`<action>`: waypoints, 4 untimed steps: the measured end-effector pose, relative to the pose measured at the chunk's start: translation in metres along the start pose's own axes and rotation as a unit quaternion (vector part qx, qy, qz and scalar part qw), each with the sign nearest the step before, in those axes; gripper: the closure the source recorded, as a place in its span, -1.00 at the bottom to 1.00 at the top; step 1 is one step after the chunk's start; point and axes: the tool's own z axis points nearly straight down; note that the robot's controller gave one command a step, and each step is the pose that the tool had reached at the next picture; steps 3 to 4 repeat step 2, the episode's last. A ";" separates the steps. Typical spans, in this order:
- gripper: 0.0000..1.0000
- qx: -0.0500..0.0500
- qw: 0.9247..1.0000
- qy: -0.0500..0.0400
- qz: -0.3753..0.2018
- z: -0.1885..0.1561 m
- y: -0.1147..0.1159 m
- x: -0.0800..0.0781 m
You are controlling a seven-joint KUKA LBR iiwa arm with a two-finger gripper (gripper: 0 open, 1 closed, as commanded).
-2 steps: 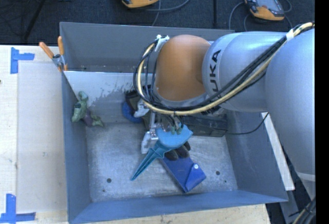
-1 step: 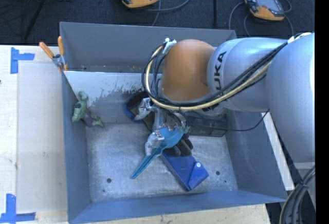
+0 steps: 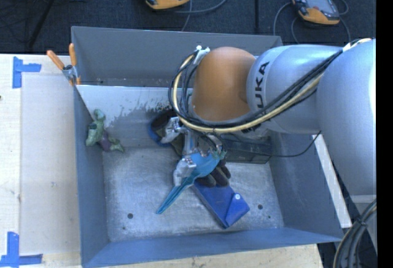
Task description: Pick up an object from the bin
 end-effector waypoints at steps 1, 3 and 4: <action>-1.00 0.000 1.000 0.000 0.000 0.000 0.000 0.000; 1.00 0.000 1.000 0.001 0.001 0.001 -0.001 0.000; 1.00 0.000 1.000 0.001 0.001 0.001 -0.001 0.000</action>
Offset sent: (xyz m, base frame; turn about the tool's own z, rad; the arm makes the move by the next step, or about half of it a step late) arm -0.0309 -0.0384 -0.0220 -0.2065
